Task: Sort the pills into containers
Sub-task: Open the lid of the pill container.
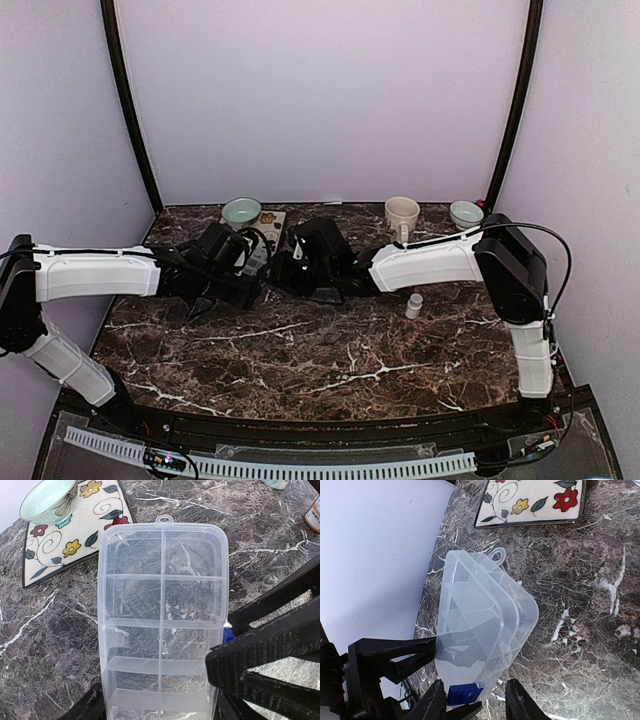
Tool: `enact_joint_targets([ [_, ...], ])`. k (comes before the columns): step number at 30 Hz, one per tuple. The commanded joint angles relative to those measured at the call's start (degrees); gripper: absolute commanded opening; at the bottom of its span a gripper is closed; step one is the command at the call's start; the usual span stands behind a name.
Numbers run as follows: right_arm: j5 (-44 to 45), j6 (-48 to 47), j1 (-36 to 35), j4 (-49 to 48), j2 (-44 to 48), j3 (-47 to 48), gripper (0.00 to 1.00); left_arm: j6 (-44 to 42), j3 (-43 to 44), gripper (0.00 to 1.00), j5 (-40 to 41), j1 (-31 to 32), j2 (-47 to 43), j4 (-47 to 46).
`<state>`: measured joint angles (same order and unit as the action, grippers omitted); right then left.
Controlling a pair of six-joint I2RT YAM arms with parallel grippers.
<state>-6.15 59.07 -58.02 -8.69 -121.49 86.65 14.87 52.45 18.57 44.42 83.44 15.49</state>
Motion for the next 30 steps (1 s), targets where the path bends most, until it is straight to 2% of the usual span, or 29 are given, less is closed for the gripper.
enact_joint_targets([
  [1, 0.5, 0.46, -0.03, -1.09, 1.65, 1.14, 0.42, -0.67, -0.24, 0.35, -0.47, 0.31, -1.72, -0.97],
  [8, 0.66, 0.42, -0.01, 1.05, 0.74, 2.98, 0.41, -1.07, 0.48, 0.34, 0.12, 0.39, -1.16, -0.54],
  [17, 0.5, 0.45, 0.1, 3.06, -0.79, 4.84, 0.34, -1.29, 1.03, 0.34, 1.44, 0.75, -0.67, 0.07],
  [25, -0.07, 0.96, 0.1, 3.41, -1.55, 4.6, 0.24, -1.17, 1.58, 0.34, 2.68, 1.17, -0.18, 0.38],
  [30, -0.19, 1.14, 0.01, 3.3, -1.47, 4.3, 0.13, -0.99, 1.99, 0.34, 3.46, 1.52, 0.14, 0.84],
])
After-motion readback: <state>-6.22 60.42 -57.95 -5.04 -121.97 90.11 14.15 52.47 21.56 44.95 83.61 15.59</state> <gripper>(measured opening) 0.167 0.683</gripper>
